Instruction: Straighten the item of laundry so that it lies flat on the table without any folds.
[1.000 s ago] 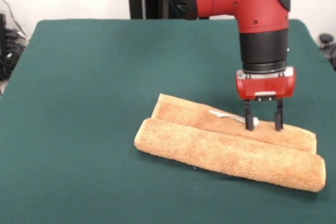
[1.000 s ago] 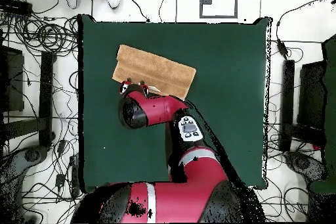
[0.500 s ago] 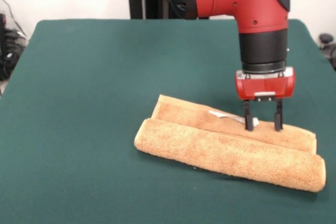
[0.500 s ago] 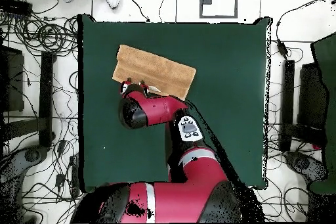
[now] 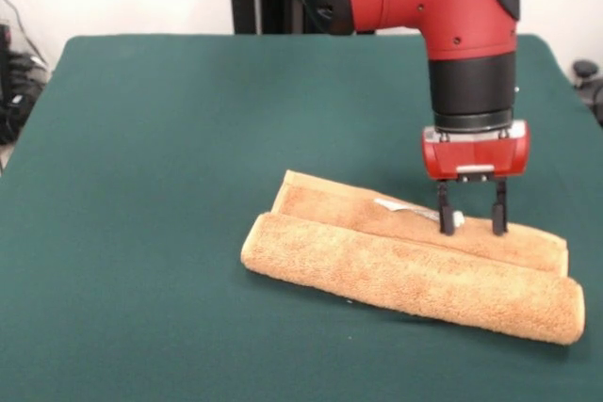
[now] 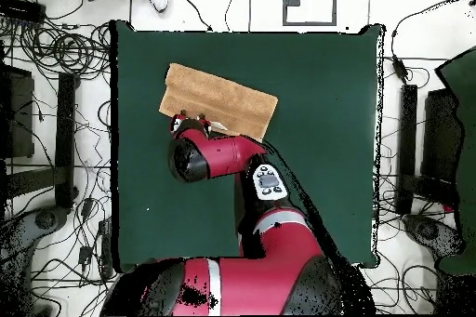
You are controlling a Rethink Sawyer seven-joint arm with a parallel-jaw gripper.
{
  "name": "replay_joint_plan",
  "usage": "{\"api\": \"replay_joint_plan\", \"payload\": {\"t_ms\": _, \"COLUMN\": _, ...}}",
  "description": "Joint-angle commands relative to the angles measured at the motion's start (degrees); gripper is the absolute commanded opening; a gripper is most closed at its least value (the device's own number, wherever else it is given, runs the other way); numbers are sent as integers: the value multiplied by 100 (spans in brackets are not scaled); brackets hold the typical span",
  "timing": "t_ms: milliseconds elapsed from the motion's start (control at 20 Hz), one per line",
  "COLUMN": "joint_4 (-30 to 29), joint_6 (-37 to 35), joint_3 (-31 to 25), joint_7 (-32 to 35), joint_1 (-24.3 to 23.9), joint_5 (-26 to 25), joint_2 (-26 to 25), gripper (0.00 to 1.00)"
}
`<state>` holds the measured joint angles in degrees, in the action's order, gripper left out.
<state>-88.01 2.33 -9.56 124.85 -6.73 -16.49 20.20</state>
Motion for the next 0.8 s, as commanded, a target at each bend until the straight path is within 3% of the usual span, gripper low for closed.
{"api": "replay_joint_plan", "payload": {"t_ms": 50, "joint_4": 277, "joint_6": -239, "joint_3": -388, "joint_7": 469, "joint_1": -382, "joint_5": 146, "joint_2": -710, "gripper": 100}}
{"api": "replay_joint_plan", "payload": {"t_ms": 300, "joint_4": 86, "joint_6": -998, "joint_3": -1303, "joint_7": 274, "joint_1": -1118, "joint_5": 342, "joint_2": -1014, "gripper": 100}}
{"api": "replay_joint_plan", "payload": {"t_ms": 600, "joint_4": 166, "joint_6": -1616, "joint_3": -1584, "joint_7": 186, "joint_1": -1357, "joint_5": 625, "joint_2": -1246, "gripper": 100}}
{"api": "replay_joint_plan", "payload": {"t_ms": 800, "joint_4": 69, "joint_6": -1712, "joint_3": -1670, "joint_7": 578, "joint_1": -1426, "joint_5": 1081, "joint_2": -1384, "gripper": 100}}
